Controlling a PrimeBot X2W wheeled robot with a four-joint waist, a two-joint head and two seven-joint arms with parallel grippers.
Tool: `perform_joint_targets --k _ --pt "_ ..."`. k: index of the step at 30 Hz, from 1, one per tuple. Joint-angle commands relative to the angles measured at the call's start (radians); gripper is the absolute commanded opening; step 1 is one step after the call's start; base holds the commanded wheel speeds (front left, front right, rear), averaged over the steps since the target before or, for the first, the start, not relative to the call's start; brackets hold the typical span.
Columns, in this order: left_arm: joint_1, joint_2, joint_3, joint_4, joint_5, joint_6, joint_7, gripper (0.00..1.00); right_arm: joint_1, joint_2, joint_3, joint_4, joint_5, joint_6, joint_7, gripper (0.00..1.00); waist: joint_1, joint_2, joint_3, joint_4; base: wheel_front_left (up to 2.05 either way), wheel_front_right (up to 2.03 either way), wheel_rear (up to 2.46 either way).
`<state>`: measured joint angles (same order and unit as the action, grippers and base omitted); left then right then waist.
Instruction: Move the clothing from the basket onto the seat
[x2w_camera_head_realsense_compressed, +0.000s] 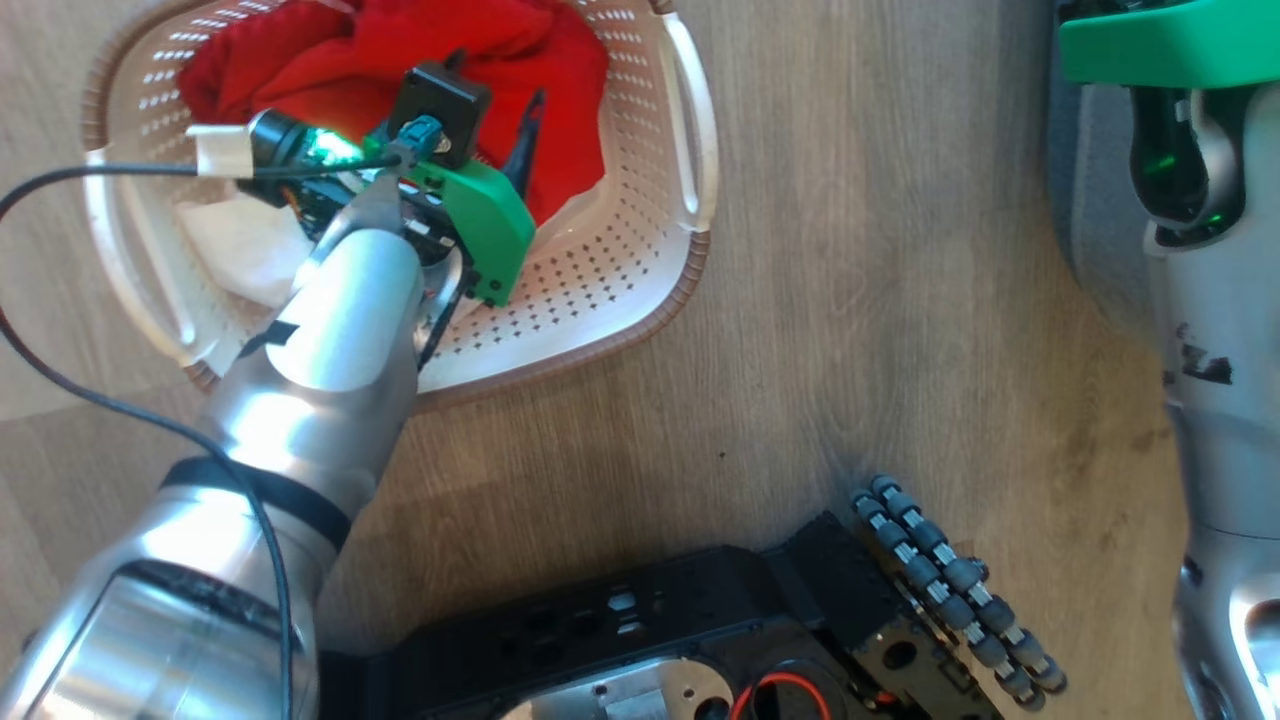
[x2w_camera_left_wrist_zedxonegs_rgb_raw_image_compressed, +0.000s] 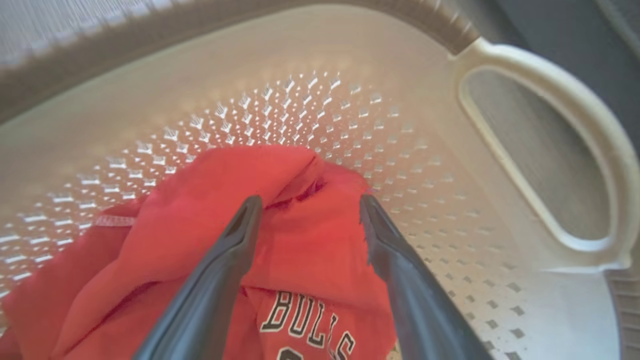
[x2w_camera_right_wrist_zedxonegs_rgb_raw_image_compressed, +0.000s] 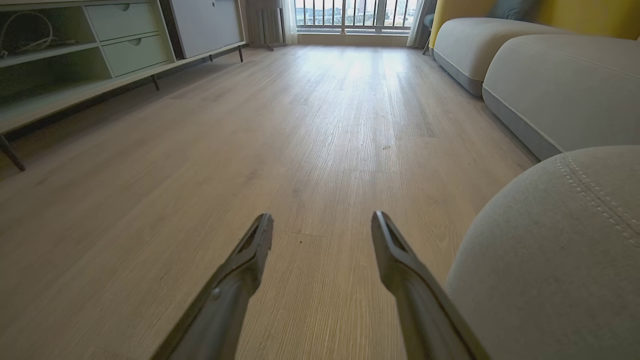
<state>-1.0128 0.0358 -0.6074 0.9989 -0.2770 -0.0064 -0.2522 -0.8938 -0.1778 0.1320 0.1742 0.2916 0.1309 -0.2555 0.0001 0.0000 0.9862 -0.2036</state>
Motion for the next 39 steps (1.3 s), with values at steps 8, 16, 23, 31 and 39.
perform_joint_targets --k 8,16,23,31,39 --pt "-0.076 0.015 -0.067 0.205 0.036 0.034 0.009 1.00 0.022 0.036 0.011 -0.036 0.004 0.000 -0.006 1.00 -0.0001 0.0000 0.021 -0.062 0.00 0.00 0.00" --pt "-0.110 0.019 -0.127 0.277 0.073 0.027 0.135 1.00 0.051 0.044 0.006 -0.037 -0.004 0.000 -0.006 1.00 -0.0001 0.0000 0.023 -0.078 0.00 0.00 0.00" --pt "-0.102 0.022 -0.112 0.285 0.036 0.001 0.142 0.00 0.044 0.047 -0.008 -0.037 0.003 0.000 -0.006 1.00 -0.0001 0.0000 0.023 -0.076 0.00 0.00 0.00" --pt "-0.076 0.016 -0.088 0.263 -0.029 -0.024 0.048 0.00 0.034 0.021 -0.021 -0.029 0.004 0.000 -0.006 1.00 -0.0001 0.0000 -0.049 -0.021 0.00 0.00 0.00" --pt "0.030 0.015 -0.086 0.139 -0.147 -0.048 -0.005 0.00 0.067 -0.020 -0.005 0.008 0.005 0.000 -0.006 1.00 -0.0001 0.0000 -0.197 0.071 0.00 0.00 0.00"
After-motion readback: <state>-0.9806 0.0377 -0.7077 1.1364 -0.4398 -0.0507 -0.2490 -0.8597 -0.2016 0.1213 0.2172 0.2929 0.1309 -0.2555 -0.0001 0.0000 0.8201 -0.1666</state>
